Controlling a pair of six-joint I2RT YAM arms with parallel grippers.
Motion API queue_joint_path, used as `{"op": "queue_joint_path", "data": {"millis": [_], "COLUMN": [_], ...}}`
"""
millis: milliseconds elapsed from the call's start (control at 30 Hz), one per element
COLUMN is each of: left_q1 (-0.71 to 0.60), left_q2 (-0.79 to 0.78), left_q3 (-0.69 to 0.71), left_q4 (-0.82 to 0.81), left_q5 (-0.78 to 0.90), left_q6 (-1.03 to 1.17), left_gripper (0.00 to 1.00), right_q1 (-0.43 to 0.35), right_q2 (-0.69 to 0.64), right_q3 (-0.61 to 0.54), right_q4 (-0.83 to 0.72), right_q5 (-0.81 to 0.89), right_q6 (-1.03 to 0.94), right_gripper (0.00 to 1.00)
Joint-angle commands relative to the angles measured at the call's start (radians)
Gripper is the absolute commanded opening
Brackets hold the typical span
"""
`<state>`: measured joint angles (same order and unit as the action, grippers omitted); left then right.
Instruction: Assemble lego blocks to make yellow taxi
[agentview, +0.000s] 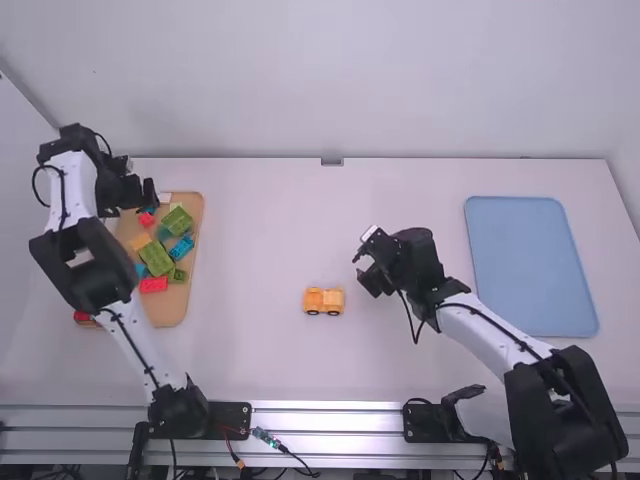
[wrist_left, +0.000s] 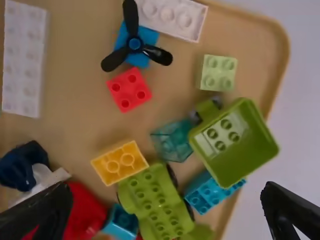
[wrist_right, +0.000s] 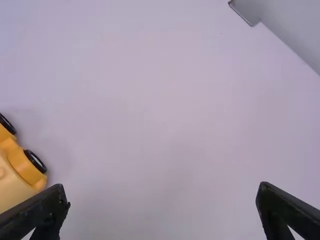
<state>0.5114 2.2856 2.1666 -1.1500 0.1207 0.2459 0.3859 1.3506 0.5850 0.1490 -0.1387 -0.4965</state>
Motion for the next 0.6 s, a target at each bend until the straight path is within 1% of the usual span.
{"op": "queue_joint_path", "data": {"millis": [0,33,67,133,233,267,367,433,567], "left_q1": [-0.016,-0.019,-0.020,-0.018,-0.011,-0.014,-0.013,-0.008,-0.001], "left_q2": [0.025,0.025,0.025,0.025,0.025,0.025,0.025,0.025,0.025], "left_q3": [0.013,0.000,-0.004,-0.026,-0.040,-0.050,-0.069,-0.093,-0.119], "left_q4": [-0.029,-0.040,-0.040,0.006,0.061,0.062,0.047,0.059,0.100], "left_q5": [-0.042,-0.096,-0.109,-0.167,-0.154,-0.115,-0.088,-0.122,-0.146], "left_q6": [0.230,0.297,0.311,0.368,0.494,0.622,0.864,0.977,0.975], "left_gripper": [0.99,0.99,0.99,0.99,0.99,0.99,0.99,0.99,0.99], "right_q1": [-0.013,-0.018,-0.020,-0.021,-0.021,-0.021,-0.021,-0.022,-0.039], "right_q2": [-0.006,-0.006,-0.006,-0.006,-0.006,-0.006,-0.006,-0.006,-0.006], "right_q3": [0.033,0.033,0.033,0.034,0.039,0.038,0.038,0.038,0.038], "right_q4": [-0.002,0.001,0.002,0.005,0.000,0.000,-0.014,-0.025,-0.029], "right_q5": [0.006,0.005,0.003,0.000,0.009,0.008,0.009,0.008,0.006], "right_q6": [-0.024,-0.023,-0.023,-0.024,-0.026,-0.043,-0.054,-0.076,-0.084], "right_gripper": [0.99,0.99,0.99,0.99,0.99,0.99,0.99,0.99,0.99]}}
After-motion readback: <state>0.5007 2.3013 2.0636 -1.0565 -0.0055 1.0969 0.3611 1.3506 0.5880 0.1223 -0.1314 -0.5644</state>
